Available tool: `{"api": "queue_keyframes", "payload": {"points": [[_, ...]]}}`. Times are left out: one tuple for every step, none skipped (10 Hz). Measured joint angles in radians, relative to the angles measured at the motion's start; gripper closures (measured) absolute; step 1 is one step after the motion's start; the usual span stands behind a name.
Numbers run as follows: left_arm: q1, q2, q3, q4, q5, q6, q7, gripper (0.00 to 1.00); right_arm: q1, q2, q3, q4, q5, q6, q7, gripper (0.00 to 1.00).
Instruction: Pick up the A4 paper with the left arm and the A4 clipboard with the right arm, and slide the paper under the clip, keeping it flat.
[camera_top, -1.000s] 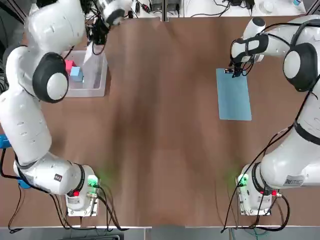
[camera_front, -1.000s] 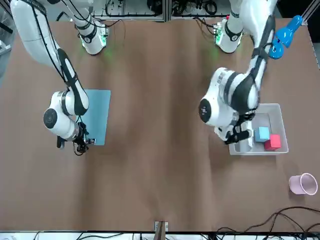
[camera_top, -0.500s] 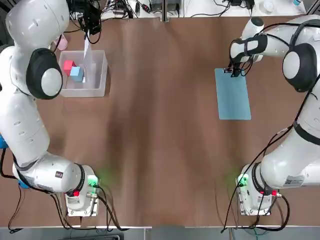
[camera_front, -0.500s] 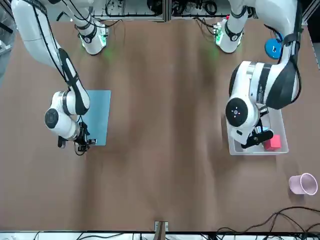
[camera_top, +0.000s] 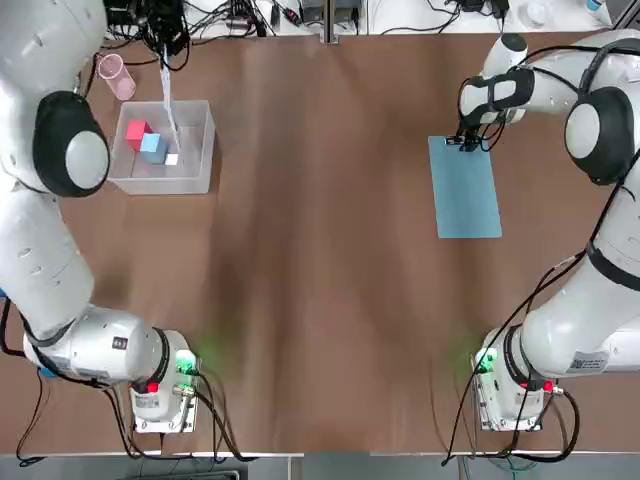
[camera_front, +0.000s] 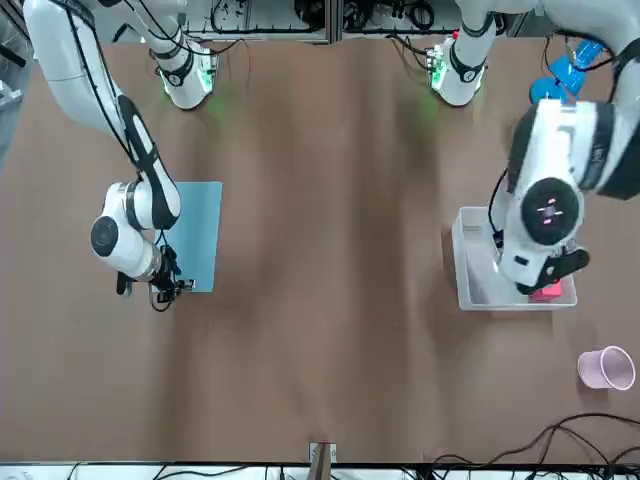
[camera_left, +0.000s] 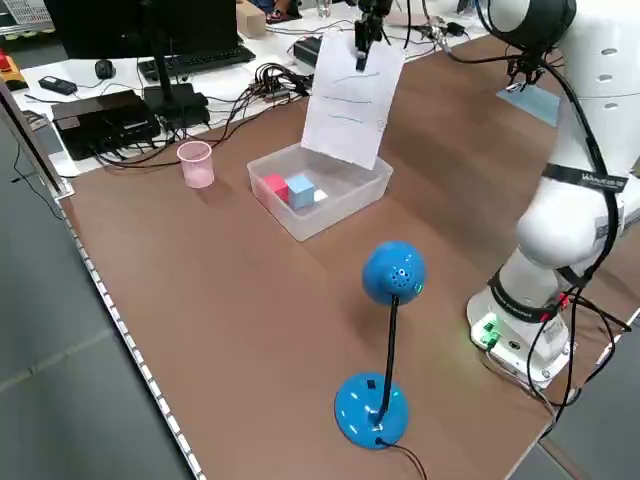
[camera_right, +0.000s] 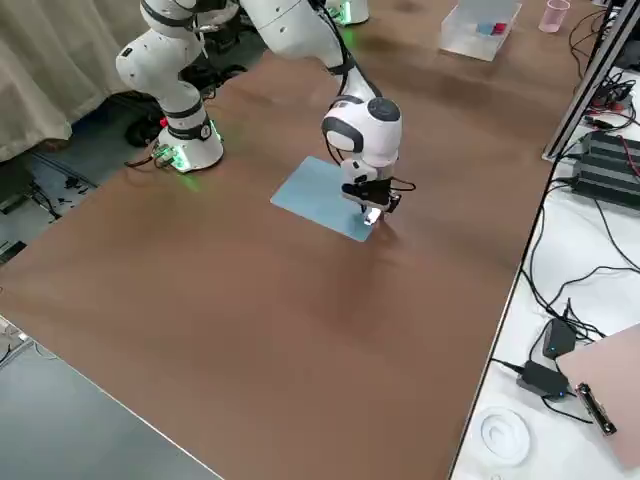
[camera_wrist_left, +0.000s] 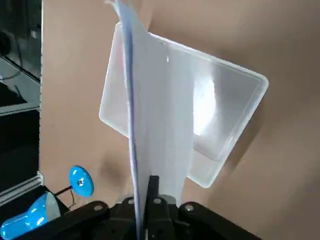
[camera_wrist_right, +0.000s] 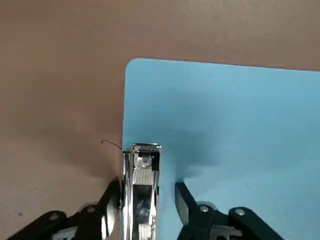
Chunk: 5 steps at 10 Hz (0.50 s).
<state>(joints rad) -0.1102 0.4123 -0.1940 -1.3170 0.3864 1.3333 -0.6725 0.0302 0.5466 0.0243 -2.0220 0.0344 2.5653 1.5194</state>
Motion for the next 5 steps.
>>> {"api": "queue_keyframes", "payload": {"points": [[0.004, -0.005, 0.0, 0.003, -0.007, 0.0, -0.001, 0.99, 0.001, 0.0, 0.0, 0.001, 0.0, 0.0, 0.007, 0.57], [0.004, -0.006, -0.001, 0.005, -0.009, 0.0, -0.002, 0.99, 0.001, 0.0, 0.001, 0.002, 0.0, 0.001, 0.01, 0.64], [0.005, -0.008, -0.002, 0.006, -0.013, 0.0, -0.005, 0.99, 0.002, -0.001, 0.001, 0.002, 0.001, -0.001, 0.012, 0.67], [0.009, -0.013, -0.002, 0.006, -0.021, 0.0, -0.008, 0.99, 0.002, -0.002, 0.001, 0.002, 0.001, -0.001, 0.015, 0.67], [0.02, -0.018, -0.001, 0.006, -0.035, 0.0, -0.008, 0.99, 0.002, -0.002, 0.001, 0.003, 0.001, -0.005, 0.016, 0.67]]}}
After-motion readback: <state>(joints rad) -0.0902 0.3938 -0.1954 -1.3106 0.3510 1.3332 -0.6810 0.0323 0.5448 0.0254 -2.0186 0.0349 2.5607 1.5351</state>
